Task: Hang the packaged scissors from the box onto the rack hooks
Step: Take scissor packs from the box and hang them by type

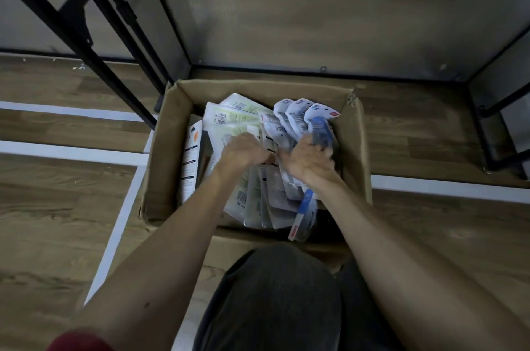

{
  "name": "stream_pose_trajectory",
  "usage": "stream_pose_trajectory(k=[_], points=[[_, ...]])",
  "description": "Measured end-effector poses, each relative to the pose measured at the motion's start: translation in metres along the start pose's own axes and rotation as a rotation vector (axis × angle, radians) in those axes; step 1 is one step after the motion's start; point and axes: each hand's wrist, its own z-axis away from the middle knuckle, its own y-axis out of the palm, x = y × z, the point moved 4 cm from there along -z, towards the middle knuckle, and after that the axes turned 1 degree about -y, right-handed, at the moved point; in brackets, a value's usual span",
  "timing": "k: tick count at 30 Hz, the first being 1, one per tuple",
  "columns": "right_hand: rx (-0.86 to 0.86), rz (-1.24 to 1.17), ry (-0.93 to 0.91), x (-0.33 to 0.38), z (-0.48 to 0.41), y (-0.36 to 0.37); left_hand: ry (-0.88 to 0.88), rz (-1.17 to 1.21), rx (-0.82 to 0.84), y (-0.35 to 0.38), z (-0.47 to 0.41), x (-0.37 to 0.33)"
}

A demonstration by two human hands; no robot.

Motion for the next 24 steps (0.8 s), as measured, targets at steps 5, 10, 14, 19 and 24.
stream_pose_trajectory(k=[5,10,14,19,24], points=[[0.107,-0.07,0.083,-0.003,-0.001,0.009,0.017,0.322,0.263,-0.003,0.013,0.025],[-0.082,0.112,-0.06,0.007,0.012,-0.012,0.04,0.397,0.287,0.014,0.02,0.008],[-0.153,0.383,-0.216,0.023,0.032,-0.028,-0.009,0.618,0.18,0.018,0.007,0.004],[-0.236,0.351,-0.448,0.057,0.07,-0.04,-0.002,0.84,0.222,-0.005,0.021,0.001],[-0.011,-0.107,-0.375,0.051,0.057,-0.034,-0.026,0.808,0.111,0.002,0.016,0.043]])
